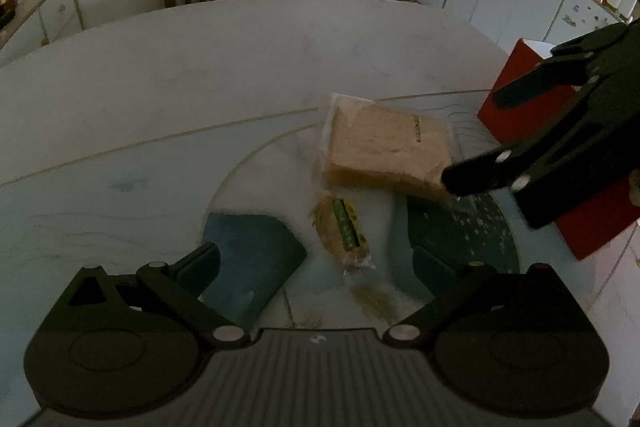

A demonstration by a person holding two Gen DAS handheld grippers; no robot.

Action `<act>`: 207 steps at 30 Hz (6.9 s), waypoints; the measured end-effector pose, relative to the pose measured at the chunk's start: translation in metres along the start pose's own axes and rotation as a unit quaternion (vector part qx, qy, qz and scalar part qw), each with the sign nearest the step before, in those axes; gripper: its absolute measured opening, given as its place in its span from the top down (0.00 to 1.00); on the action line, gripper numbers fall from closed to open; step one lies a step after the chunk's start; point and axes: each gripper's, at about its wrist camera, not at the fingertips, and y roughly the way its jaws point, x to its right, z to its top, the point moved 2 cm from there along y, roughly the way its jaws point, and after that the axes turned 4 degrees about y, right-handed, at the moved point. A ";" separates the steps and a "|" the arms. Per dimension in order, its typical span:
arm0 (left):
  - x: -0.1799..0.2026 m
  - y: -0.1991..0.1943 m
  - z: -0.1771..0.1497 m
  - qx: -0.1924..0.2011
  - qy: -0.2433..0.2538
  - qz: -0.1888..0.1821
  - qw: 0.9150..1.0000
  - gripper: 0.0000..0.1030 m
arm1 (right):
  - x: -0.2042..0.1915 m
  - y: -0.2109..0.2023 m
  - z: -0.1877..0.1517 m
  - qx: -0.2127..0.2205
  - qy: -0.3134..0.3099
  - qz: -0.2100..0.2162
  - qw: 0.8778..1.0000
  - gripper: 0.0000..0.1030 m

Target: Organize objects

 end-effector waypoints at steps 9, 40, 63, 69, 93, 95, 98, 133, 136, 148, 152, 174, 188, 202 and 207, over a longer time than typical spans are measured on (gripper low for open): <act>0.009 0.022 0.004 0.003 0.004 0.020 1.000 0.00 | 0.004 0.029 0.009 -0.028 -0.020 0.000 0.999 0.06; 0.021 0.032 0.005 0.008 0.028 0.024 0.999 0.51 | 0.004 0.074 0.025 -0.033 -0.006 0.043 0.999 0.02; 0.014 0.012 0.010 -0.015 -0.007 -0.003 1.000 0.81 | 0.007 0.005 -0.035 -0.033 0.190 0.038 0.980 0.22; 0.011 -0.007 0.001 -0.019 -0.042 -0.024 0.999 0.81 | 0.001 -0.024 -0.053 -0.023 0.214 0.043 0.976 0.22; 0.082 -0.090 0.043 0.033 -0.019 -0.064 0.997 0.81 | 0.048 -0.122 -0.107 0.050 0.299 0.008 0.953 0.22; 0.093 -0.092 0.049 0.038 -0.013 -0.069 0.997 0.81 | 0.056 -0.127 -0.112 0.054 0.301 0.005 0.952 0.22; 0.110 -0.092 0.058 0.044 -0.004 -0.074 0.996 0.81 | 0.069 -0.133 -0.119 0.058 0.306 0.001 0.950 0.22; 0.282 0.011 0.127 -0.001 0.082 -0.071 0.994 0.81 | 0.256 -0.110 -0.170 0.065 0.357 -0.050 0.931 0.22; 0.291 0.024 0.123 -0.010 0.099 -0.062 0.993 0.81 | 0.256 -0.096 -0.170 0.056 0.359 -0.042 0.931 0.22; 0.296 0.058 0.116 -0.062 0.112 -0.057 0.990 0.81 | 0.245 -0.056 -0.164 0.019 0.331 -0.060 0.941 0.22; 0.297 0.065 0.117 -0.075 0.109 -0.056 0.990 0.81 | 0.246 -0.048 -0.167 0.006 0.332 -0.062 0.941 0.22; 0.295 0.061 0.115 -0.078 0.088 -0.078 0.990 0.80 | 0.244 -0.066 -0.174 0.026 0.349 -0.061 0.935 0.08; 0.290 0.023 0.113 -0.043 0.106 -0.100 0.988 0.32 | 0.232 -0.110 -0.174 0.069 0.354 -0.066 0.930 0.05; 0.256 -0.030 0.106 0.013 0.110 -0.109 0.988 0.31 | 0.194 -0.165 -0.181 0.139 0.338 -0.061 0.929 0.01; 0.244 -0.051 0.102 0.031 0.109 -0.117 0.987 0.29 | 0.175 -0.184 -0.183 0.168 0.319 -0.065 0.930 0.00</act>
